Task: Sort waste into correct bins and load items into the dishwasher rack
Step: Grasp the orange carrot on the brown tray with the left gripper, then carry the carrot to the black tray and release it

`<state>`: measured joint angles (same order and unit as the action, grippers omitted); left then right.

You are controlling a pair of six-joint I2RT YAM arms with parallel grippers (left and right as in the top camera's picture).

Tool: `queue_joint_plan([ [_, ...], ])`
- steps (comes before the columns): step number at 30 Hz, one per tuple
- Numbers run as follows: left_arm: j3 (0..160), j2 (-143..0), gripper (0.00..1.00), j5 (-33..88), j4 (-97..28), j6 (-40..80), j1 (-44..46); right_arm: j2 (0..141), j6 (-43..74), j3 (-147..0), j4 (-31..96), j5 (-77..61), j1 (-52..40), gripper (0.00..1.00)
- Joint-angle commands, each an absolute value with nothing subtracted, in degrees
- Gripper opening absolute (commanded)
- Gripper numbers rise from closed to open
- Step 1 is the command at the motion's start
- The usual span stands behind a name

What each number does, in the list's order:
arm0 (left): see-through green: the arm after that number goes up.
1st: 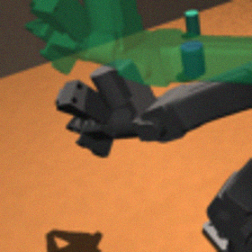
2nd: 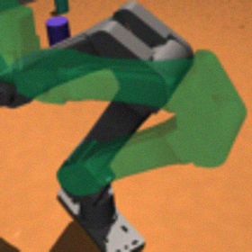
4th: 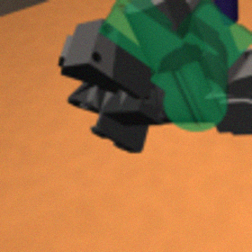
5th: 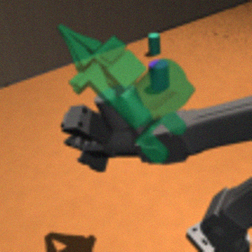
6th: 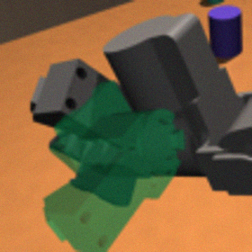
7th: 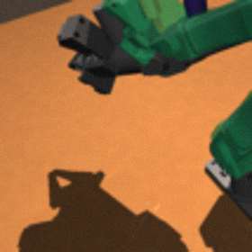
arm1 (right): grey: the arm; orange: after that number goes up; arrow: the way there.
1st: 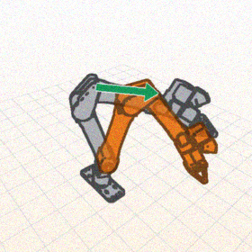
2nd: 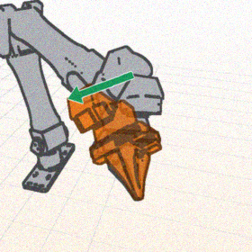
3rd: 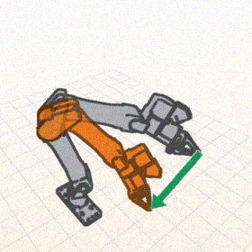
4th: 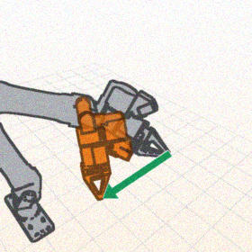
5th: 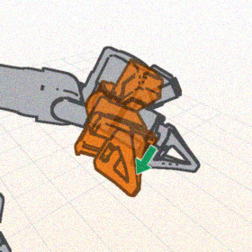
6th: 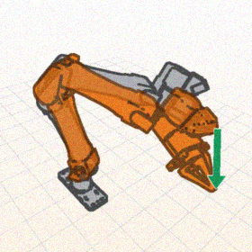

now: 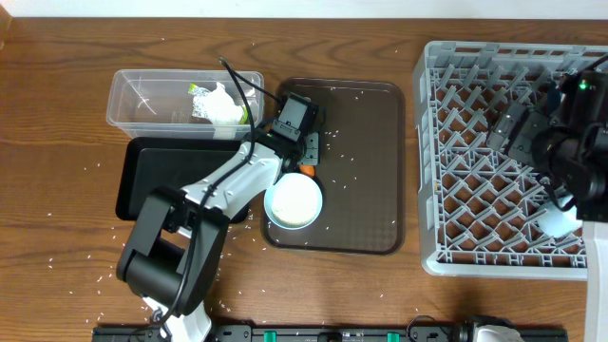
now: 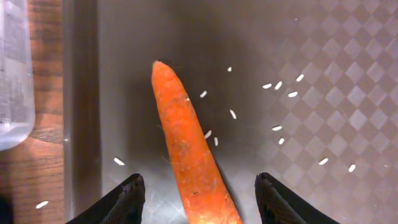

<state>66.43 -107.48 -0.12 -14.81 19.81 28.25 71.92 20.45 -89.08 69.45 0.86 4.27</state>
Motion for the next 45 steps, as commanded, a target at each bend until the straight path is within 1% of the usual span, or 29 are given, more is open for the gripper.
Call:
queue_joint_plan([
  [1, 66.50, -110.89, 0.58, 1.65, -14.66, 20.91, 28.47, 72.58, 21.19, -89.19, 69.52, 0.60, 4.43, 0.99],
  [4, 66.50, -112.16, 0.58, 3.05, -14.68, 20.93, 28.47, 72.99, 21.19, -89.19, 69.47, 0.60, 4.43, 0.99],
  [9, 66.50, -112.33, 0.43, 3.01, -14.41, 20.88, 28.47, 73.08, 21.19, -89.19, 69.47, 0.60, 4.43, 0.99],
  [11, 66.54, -112.29, 0.40, 3.22, -14.41, 20.88, 28.47, 73.08, 21.19, -89.19, 69.45, 0.60, 4.43, 0.99],
  [15, 67.81, -112.12, 0.33, 5.37, -14.63, 20.69, 28.47, 73.08, 21.19, -89.19, 69.45, 0.60, 4.43, 0.99],
  [17, 68.82, -111.31, 0.24, 6.02, -15.35, 20.69, 28.47, 73.08, 21.19, -89.19, 69.45, 0.60, 4.43, 0.99],
  [18, 69.36, -110.61, 0.22, 6.00, -16.08, 20.67, 28.47, 73.08, 21.19, -89.19, 69.45, 0.60, 4.43, 0.99],
  [25, 70.43, -103.81, 0.21, 5.98, -18.70, 20.67, 28.40, 73.08, 21.19, -89.19, 69.47, 0.60, 4.43, 0.99],
  [30, 70.43, -95.68, 0.21, 4.86, -21.39, 20.67, 28.12, 73.08, 21.19, -89.19, 69.43, 0.60, 4.43, 0.99],
  [34, 70.43, -88.03, 0.21, -1.45, -29.98, 20.69, 26.74, 73.08, 21.15, -89.19, 69.47, 0.62, 4.43, 0.99],
  [36, 70.43, -85.17, 0.19, -4.89, -35.53, 21.21, 25.54, 73.08, 21.15, -89.19, 69.43, 0.62, 4.43, 0.99],
  [37, 70.41, -83.90, 0.19, -6.72, -39.11, 22.92, 24.49, 73.08, 21.17, -89.19, 69.32, 0.60, 4.43, 0.99],
  [38, 70.41, -83.13, 0.14, -8.05, -42.30, 25.23, 23.42, 73.08, 21.17, -89.19, 69.14, 0.62, 4.43, 0.99],
  [41, 69.43, -82.67, 0.13, -9.74, -50.89, 32.64, 19.14, 73.08, 21.17, -89.19, 68.66, 0.60, 4.43, 0.99],
  [45, 64.16, -82.81, 0.13, -9.69, -53.82, 42.52, 14.09, 73.08, 21.19, -89.19, 68.34, 0.60, 4.43, 0.99],
])
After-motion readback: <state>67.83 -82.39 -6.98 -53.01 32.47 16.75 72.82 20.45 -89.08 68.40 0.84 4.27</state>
